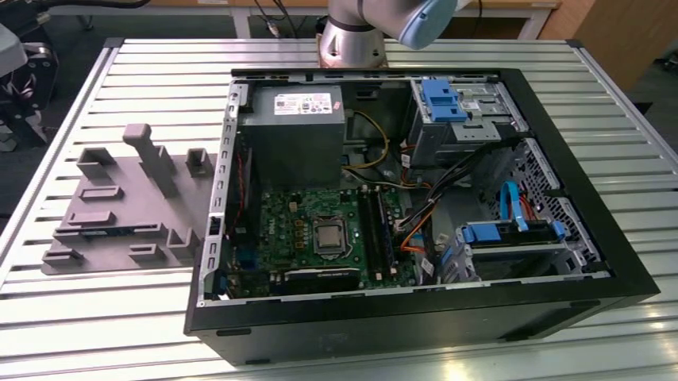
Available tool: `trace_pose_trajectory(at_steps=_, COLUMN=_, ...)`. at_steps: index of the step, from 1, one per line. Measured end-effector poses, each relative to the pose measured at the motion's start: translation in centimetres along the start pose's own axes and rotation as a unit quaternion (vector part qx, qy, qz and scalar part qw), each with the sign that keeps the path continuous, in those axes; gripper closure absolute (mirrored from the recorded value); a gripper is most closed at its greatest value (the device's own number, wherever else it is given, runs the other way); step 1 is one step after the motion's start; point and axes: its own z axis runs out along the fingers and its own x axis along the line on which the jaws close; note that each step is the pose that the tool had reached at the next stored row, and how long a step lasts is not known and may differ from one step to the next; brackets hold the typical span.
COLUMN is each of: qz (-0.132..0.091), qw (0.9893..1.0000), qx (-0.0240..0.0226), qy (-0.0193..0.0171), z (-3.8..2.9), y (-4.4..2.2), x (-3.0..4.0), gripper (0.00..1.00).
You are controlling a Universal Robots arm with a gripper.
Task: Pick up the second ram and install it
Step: 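Pick up the second ram and move it above second insertion slot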
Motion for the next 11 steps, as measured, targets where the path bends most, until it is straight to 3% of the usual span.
trace_pose_trajectory(at_steps=3, qz=-0.014, qw=0.9999, qx=-0.0002, qy=0.0006, z=0.0, y=0.0, x=0.0, gripper=0.89)
trace_pose_trajectory(at_steps=11, qz=-0.014, qw=0.9999, qx=-0.0002, qy=0.0006, z=0.0, y=0.0, x=0.0, gripper=0.89)
